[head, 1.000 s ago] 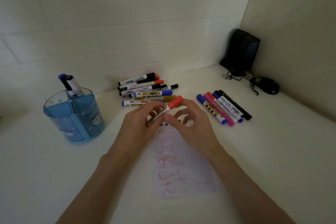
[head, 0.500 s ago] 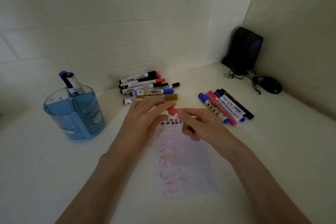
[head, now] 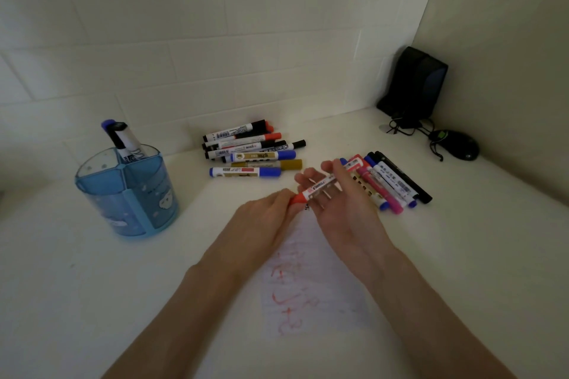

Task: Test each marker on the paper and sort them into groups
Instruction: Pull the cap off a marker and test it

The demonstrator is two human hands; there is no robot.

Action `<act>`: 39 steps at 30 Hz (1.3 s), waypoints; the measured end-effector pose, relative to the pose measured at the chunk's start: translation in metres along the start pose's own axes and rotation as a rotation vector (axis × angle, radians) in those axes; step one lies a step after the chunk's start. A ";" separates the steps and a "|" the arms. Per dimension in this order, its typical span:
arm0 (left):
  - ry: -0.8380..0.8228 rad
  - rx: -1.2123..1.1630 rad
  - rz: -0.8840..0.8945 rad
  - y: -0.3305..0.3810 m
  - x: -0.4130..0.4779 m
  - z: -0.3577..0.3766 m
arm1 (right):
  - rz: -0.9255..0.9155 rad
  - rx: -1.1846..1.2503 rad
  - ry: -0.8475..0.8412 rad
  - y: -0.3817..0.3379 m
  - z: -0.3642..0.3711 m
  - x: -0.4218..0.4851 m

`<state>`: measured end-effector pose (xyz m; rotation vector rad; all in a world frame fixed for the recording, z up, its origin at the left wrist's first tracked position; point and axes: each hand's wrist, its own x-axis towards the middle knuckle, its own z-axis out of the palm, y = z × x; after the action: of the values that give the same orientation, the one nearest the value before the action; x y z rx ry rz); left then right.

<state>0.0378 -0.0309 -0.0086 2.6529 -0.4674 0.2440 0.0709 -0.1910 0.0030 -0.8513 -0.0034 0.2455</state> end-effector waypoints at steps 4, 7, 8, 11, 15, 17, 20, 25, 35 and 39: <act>0.025 0.200 0.161 0.001 -0.002 0.010 | 0.123 0.313 0.054 -0.001 -0.002 0.001; -0.021 0.141 0.205 0.008 -0.001 0.015 | 0.102 0.371 0.084 -0.008 -0.005 -0.001; -0.029 0.097 0.215 0.011 0.000 0.016 | 0.088 0.364 0.093 -0.010 -0.005 -0.002; -0.042 -0.147 0.231 0.015 0.002 0.020 | 0.048 0.342 0.090 -0.015 -0.005 -0.003; -0.280 -0.829 0.031 0.017 0.006 0.008 | 0.016 0.287 0.011 -0.022 -0.003 -0.008; -0.497 -1.005 0.027 0.011 0.010 -0.002 | -0.004 0.250 -0.051 -0.023 -0.004 -0.010; -0.518 -1.012 0.058 0.005 0.014 -0.003 | -0.060 0.154 -0.115 -0.022 -0.003 -0.007; -0.031 -0.432 0.086 0.001 0.010 0.010 | -0.185 -0.470 0.213 -0.009 -0.002 -0.001; 0.083 -0.022 0.205 0.004 0.000 -0.002 | -0.043 -0.787 -0.044 -0.026 -0.006 -0.007; -0.037 -0.408 0.171 0.010 0.006 -0.001 | -0.092 -0.823 -0.094 -0.033 -0.011 -0.006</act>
<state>0.0392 -0.0403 -0.0023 2.2251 -0.6791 0.1330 0.0729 -0.2220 0.0211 -1.6520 -0.2453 0.1949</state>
